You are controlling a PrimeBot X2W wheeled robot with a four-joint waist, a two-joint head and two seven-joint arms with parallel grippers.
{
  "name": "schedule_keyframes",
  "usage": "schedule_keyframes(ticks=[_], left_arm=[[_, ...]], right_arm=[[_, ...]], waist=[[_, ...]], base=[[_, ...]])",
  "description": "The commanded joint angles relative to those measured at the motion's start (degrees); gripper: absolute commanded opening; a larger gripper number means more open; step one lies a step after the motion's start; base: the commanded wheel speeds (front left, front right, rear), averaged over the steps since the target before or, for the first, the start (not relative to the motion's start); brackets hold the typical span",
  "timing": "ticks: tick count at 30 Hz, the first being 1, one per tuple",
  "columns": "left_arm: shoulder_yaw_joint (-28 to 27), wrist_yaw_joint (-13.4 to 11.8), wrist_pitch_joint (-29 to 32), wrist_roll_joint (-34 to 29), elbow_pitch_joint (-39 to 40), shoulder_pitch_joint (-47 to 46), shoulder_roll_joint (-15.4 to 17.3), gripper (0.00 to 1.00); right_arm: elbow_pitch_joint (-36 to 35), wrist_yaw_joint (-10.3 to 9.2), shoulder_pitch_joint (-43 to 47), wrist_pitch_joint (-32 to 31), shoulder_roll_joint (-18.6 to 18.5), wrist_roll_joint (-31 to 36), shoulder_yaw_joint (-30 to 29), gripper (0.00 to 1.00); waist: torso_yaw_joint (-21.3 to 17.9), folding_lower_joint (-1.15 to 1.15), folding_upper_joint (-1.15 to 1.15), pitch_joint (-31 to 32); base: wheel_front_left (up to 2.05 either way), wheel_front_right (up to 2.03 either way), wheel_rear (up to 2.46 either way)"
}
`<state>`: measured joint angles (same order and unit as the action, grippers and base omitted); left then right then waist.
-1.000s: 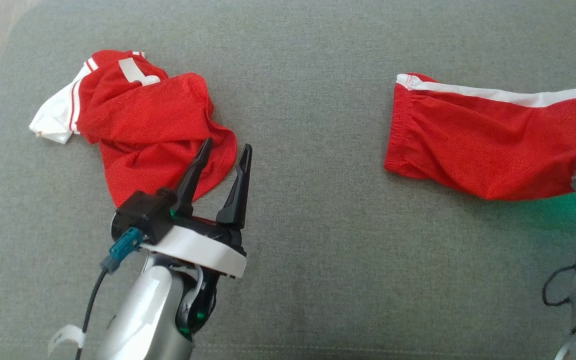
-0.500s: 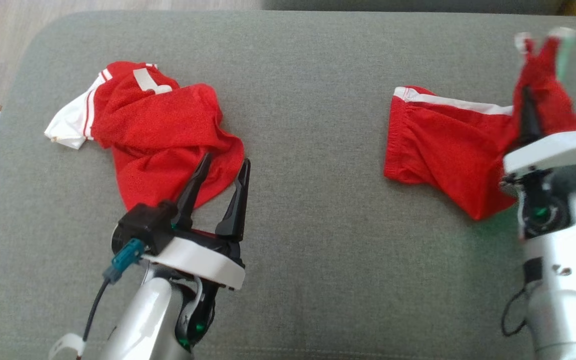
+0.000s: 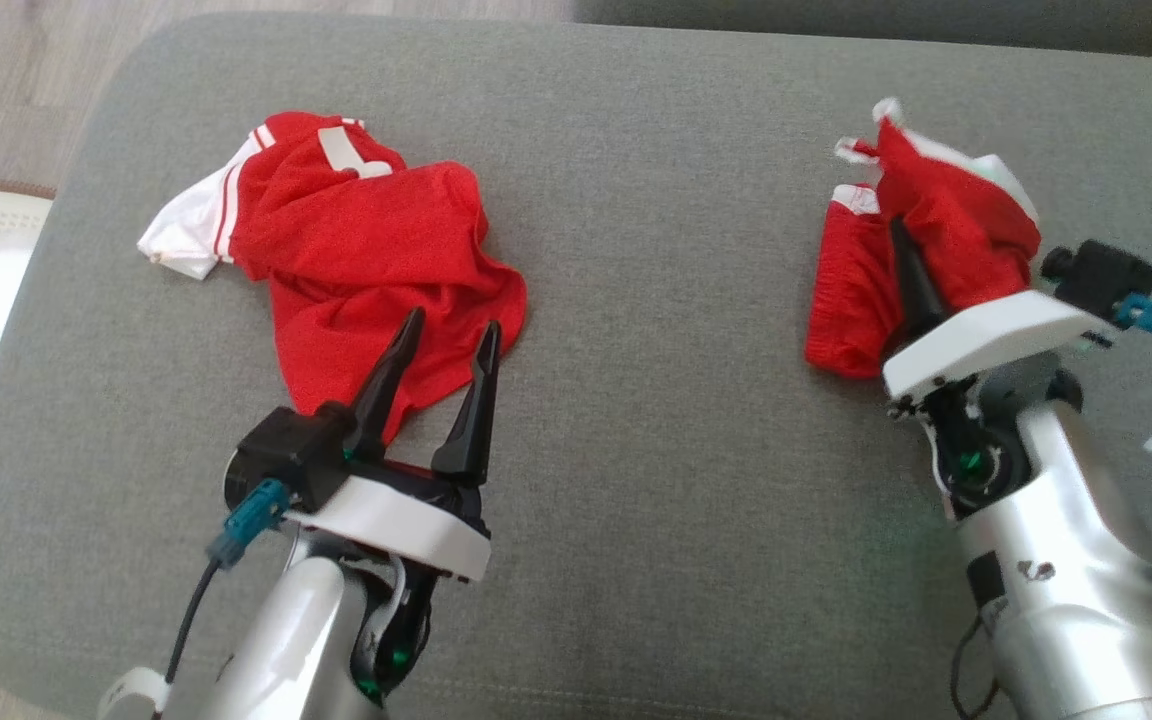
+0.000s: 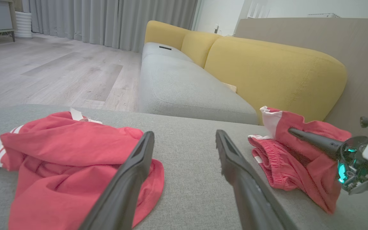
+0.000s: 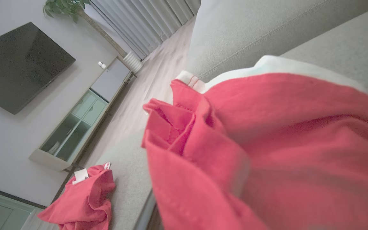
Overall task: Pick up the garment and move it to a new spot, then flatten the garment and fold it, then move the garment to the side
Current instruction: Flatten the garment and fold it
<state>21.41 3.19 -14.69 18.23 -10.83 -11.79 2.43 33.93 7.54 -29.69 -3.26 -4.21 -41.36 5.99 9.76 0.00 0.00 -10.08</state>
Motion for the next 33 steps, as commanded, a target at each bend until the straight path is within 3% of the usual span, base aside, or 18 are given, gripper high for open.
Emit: schedule_keyframes(ticks=[1, 2, 3, 12, 20, 26, 33], left_arm=[[-1.8, -0.1, -0.3, 0.3, 2.1, -0.6, 0.4, 1.0], [-1.8, -0.1, -0.3, 0.4, 2.2, -0.6, 0.4, 1.0], [-1.8, -0.1, -0.3, 0.4, 2.2, -0.6, 0.4, 1.0], [-1.6, -0.6, -0.3, 0.7, 2.1, -0.5, 0.4, 1.0], [-2.5, -0.6, -0.3, 0.6, 1.7, -0.2, 0.4, 1.0], [-3.7, -0.4, -0.3, 0.1, 1.7, 0.1, 0.4, 1.0], [-5.4, -0.1, -0.3, -0.4, 2.4, 0.1, 0.4, 1.0]], right_arm=[[-0.1, -0.05, -0.7, 1.0, 0.9, 0.1, 2.1, 0.0], [0.9, -0.05, -0.9, 1.3, 0.9, 0.3, 2.7, 0.28], [1.8, -0.05, -1.1, 1.4, 1.0, 0.4, 3.3, 1.0], [7.2, -0.05, -1.6, 0.6, 1.3, -0.5, 11.2, 1.0], [5.8, -0.05, -0.7, -2.7, 1.3, -8.9, 21.3, 1.0], [2.6, -0.05, -1.8, -0.1, 1.0, -10.5, 21.9, 1.0], [-3.3, -0.05, -1.3, 7.3, -5.5, -5.5, 18.8, 1.0]], waist=[[0.4, 0.0, 0.0, -0.2], [0.5, 0.0, 0.0, -0.3], [0.6, 0.0, 0.0, -0.4], [0.7, 0.0, 0.0, -0.1], [-1.5, 0.0, 0.0, 1.3], [-4.2, 0.0, 0.0, 2.7], [-7.2, 0.0, 0.0, 3.7]], base=[[0.0, 0.0, 0.0], [0.0, 0.0, 0.0], [0.0, 0.0, 0.0], [0.0, 0.0, 0.0], [0.0, 0.0, 0.0], [0.0, 0.0, 0.0], [0.0, 0.0, 0.0]])
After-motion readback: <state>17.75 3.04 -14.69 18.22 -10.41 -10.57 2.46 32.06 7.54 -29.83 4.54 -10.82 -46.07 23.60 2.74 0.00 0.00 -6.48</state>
